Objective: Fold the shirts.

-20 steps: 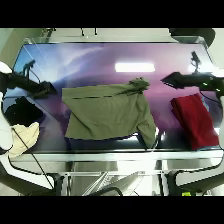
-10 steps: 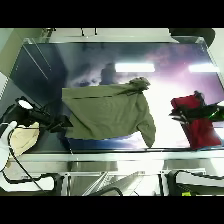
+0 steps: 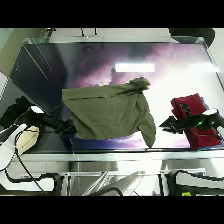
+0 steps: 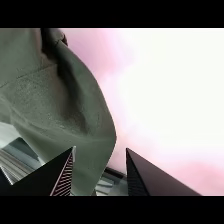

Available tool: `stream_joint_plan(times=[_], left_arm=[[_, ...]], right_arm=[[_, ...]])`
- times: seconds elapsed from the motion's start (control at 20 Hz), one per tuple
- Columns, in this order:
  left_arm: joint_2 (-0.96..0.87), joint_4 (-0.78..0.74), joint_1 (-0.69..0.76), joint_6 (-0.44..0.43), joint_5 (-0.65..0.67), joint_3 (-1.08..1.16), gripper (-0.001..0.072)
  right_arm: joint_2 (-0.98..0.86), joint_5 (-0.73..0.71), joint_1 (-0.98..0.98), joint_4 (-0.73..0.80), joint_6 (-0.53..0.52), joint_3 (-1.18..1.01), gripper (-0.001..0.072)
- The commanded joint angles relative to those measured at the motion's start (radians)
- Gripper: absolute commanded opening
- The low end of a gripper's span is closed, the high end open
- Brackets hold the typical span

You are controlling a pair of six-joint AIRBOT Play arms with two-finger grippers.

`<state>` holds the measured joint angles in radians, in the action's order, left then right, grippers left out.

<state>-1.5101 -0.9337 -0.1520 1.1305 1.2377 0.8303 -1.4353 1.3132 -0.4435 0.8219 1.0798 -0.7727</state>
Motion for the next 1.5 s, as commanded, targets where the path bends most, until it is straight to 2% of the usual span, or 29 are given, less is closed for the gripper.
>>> stream_joint_plan(times=[0.0, 0.15, 0.45, 0.75, 0.95, 1.0, 1.05, 1.25, 1.3, 1.35, 1.4, 1.45], left_arm=[[0.071, -0.048, -0.037, 0.002, 0.029, 0.014, 0.002], [0.181, -0.212, -0.143, 0.05, 0.121, 0.018, 0.002], [0.29, -0.197, -0.327, 0.065, 0.16, 0.018, 0.0021], [0.236, -0.197, -0.321, 0.067, 0.188, 0.018, 0.0021], [0.214, -0.199, -0.321, 0.066, 0.18, 0.018, 0.0021], [0.215, -0.2, -0.322, 0.064, 0.176, 0.018, 0.0021], [0.215, -0.198, -0.322, 0.063, 0.175, 0.018, 0.0021], [0.215, -0.198, -0.322, 0.063, 0.167, 0.018, 0.0021], [0.215, -0.198, -0.322, 0.063, 0.166, 0.018, 0.0021], [0.215, -0.198, -0.322, 0.063, 0.166, 0.018, 0.0021], [0.215, -0.198, -0.322, 0.063, 0.165, 0.018, 0.0021], [0.215, -0.198, -0.322, 0.063, 0.162, 0.018, 0.0021]], right_arm=[[0.001, -0.004, 0.021, 0.001, -0.003, 0.009, 0.0364], [0.001, -0.008, 0.021, 0.001, -0.003, 0.009, 0.0364], [0.001, -0.035, 0.029, -0.011, 0.013, 0.01, 0.0364], [0.001, -0.089, 0.18, -0.106, 0.013, 0.056, 0.0364], [-0.012, -0.226, 0.332, -0.117, 0.04, 0.066, 0.0361], [-0.025, -0.257, 0.355, -0.132, 0.039, 0.066, 0.0342], [-0.04, -0.267, 0.369, -0.15, 0.038, 0.065, 0.032], [-0.106, -0.262, 0.428, -0.223, 0.004, 0.065, 0.0314], [-0.114, -0.262, 0.444, -0.224, -0.01, 0.065, 0.0211], [-0.116, -0.26, 0.45, -0.224, -0.014, 0.065, 0.0138], [-0.115, -0.257, 0.449, -0.225, -0.016, 0.064, 0.0105], [-0.112, -0.241, 0.444, -0.225, -0.038, 0.056, 0.0017]])
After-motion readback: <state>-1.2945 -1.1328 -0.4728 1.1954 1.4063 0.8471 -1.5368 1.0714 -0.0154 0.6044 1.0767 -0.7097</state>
